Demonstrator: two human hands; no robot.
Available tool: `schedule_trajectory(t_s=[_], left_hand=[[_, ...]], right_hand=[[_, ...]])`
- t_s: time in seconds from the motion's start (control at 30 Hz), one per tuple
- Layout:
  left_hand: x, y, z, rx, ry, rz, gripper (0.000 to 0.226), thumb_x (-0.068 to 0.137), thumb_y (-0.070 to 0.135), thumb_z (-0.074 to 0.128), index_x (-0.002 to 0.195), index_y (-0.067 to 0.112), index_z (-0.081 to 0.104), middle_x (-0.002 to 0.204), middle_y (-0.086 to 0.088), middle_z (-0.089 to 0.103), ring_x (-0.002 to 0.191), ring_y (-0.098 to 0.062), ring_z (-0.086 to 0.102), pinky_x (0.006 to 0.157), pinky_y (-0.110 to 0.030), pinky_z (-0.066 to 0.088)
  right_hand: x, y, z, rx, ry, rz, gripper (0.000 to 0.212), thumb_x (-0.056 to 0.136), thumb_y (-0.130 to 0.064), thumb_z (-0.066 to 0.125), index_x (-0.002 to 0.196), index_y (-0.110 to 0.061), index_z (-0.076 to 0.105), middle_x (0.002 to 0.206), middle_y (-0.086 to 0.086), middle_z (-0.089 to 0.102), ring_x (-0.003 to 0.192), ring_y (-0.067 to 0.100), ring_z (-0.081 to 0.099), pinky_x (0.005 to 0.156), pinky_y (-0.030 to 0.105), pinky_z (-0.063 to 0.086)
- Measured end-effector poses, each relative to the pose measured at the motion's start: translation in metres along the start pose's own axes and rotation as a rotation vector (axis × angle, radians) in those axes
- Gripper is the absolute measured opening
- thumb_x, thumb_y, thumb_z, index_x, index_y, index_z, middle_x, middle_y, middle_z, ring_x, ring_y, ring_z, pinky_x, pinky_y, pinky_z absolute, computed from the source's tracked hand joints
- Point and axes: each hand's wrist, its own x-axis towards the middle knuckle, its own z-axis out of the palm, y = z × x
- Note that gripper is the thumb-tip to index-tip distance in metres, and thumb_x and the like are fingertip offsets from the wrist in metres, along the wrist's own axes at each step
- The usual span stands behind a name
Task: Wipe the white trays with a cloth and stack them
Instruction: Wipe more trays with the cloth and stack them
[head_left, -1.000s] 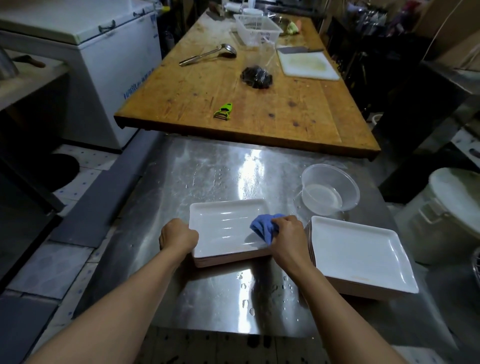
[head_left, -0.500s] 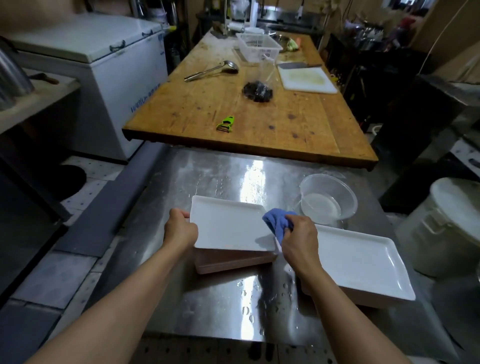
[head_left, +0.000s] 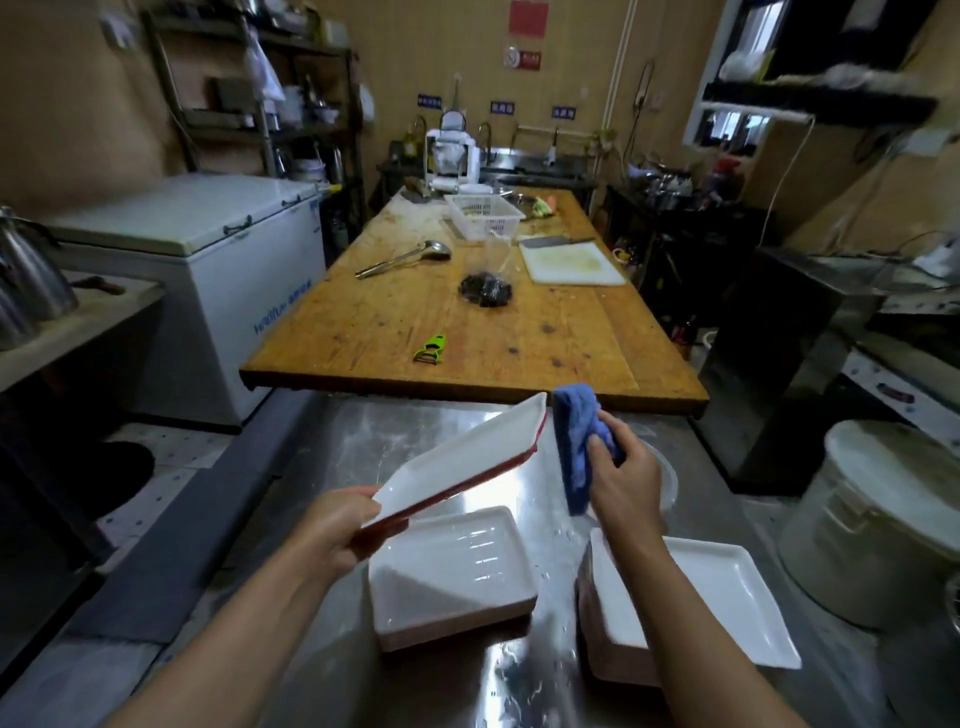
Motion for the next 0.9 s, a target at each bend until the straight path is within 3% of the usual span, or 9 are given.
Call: schedule_trajectory(t_s=[0.07,0.17,0.37,0.53,0.6,0.7,0.8,0.83,0.9], left_hand=[[-0.010,0.005,0.010,-0.048,-0.093,-0.056,0.022,0.085,-0.021,0.043,0.100,-0.017,0.058,0.082,-0.028,0.061,0.054,-0.026,0.066,0.038,-0.023,0.052],[-0.019,0.005,0.022,-0.029,-0.189,-0.181,0.017,0.093,-0.007,0.043,0.091,-0.010,0.060,0.062,-0.020,0.064,0.036,-0.018,0.059,0.028,-0.016,0.041],[-0.022,-0.001,0.040,0.143,-0.319,-0.335,0.032,0.097,0.006,0.034,0.080,0.002,0.060,0.055,-0.010,0.063,0.026,-0.009,0.046,0.026,-0.008,0.029],[-0.036,-0.006,0.051,0.153,-0.466,-0.434,0.024,0.090,0.011,0.048,0.082,-0.001,0.068,0.080,-0.020,0.070,0.034,-0.012,0.056,0.027,-0.012,0.036],[-0.040,-0.008,0.052,0.109,-0.524,-0.454,0.027,0.082,0.015,0.054,0.093,-0.002,0.072,0.097,-0.023,0.069,0.056,-0.024,0.069,0.039,-0.024,0.052],[-0.040,-0.008,0.048,0.257,-0.532,-0.341,0.053,0.094,0.047,0.037,0.108,0.010,0.072,0.108,-0.013,0.070,0.096,-0.031,0.068,0.075,-0.037,0.054],[-0.043,-0.003,0.043,0.343,-0.545,-0.137,0.090,0.083,0.078,0.006,0.106,0.022,0.072,0.118,-0.009,0.067,0.113,-0.022,0.057,0.109,-0.053,0.021],[-0.047,0.001,0.043,0.343,-0.563,-0.046,0.094,0.080,0.078,0.002,0.107,0.021,0.071,0.118,-0.009,0.066,0.116,-0.021,0.054,0.111,-0.055,0.017],[-0.056,0.011,0.047,0.367,-0.556,0.175,0.085,0.080,0.076,0.013,0.111,0.020,0.069,0.114,-0.009,0.069,0.112,-0.021,0.061,0.102,-0.048,0.039]], right_hand=[[-0.002,-0.017,0.002,0.141,-0.042,-0.045,0.024,0.095,-0.010,0.051,0.113,-0.022,0.061,0.098,-0.012,0.065,0.088,-0.005,0.062,0.073,0.011,0.050],[-0.003,-0.036,0.003,0.297,-0.144,-0.048,0.030,0.096,-0.005,0.046,0.100,-0.031,0.059,0.090,-0.012,0.066,0.082,-0.004,0.063,0.073,0.012,0.051],[-0.004,-0.044,0.002,0.490,-0.369,0.045,0.026,0.101,-0.016,0.036,0.113,-0.030,0.054,0.099,-0.003,0.067,0.092,0.008,0.064,0.079,0.023,0.054],[-0.001,-0.040,0.002,0.685,-0.371,0.140,0.031,0.102,-0.022,0.031,0.117,-0.012,0.056,0.101,0.006,0.069,0.092,0.015,0.067,0.081,0.030,0.056],[0.003,-0.041,0.003,0.754,-0.343,0.183,0.031,0.102,-0.019,0.031,0.112,-0.011,0.059,0.099,0.007,0.071,0.091,0.018,0.068,0.082,0.033,0.057],[0.006,-0.040,-0.002,0.769,-0.289,0.272,0.033,0.102,-0.021,0.032,0.118,-0.007,0.058,0.106,0.013,0.069,0.095,0.023,0.067,0.085,0.038,0.056],[0.009,-0.038,-0.010,0.705,-0.222,0.384,0.042,0.101,-0.025,0.034,0.131,0.002,0.047,0.102,0.020,0.062,0.087,0.028,0.061,0.082,0.039,0.051],[0.009,-0.038,-0.012,0.690,-0.199,0.422,0.045,0.101,-0.024,0.034,0.135,0.005,0.042,0.097,0.022,0.058,0.079,0.029,0.057,0.077,0.039,0.049],[0.009,-0.037,-0.013,0.642,-0.183,0.486,0.050,0.101,-0.025,0.035,0.138,0.009,0.033,0.106,0.039,0.051,0.074,0.036,0.051,0.083,0.051,0.046]])
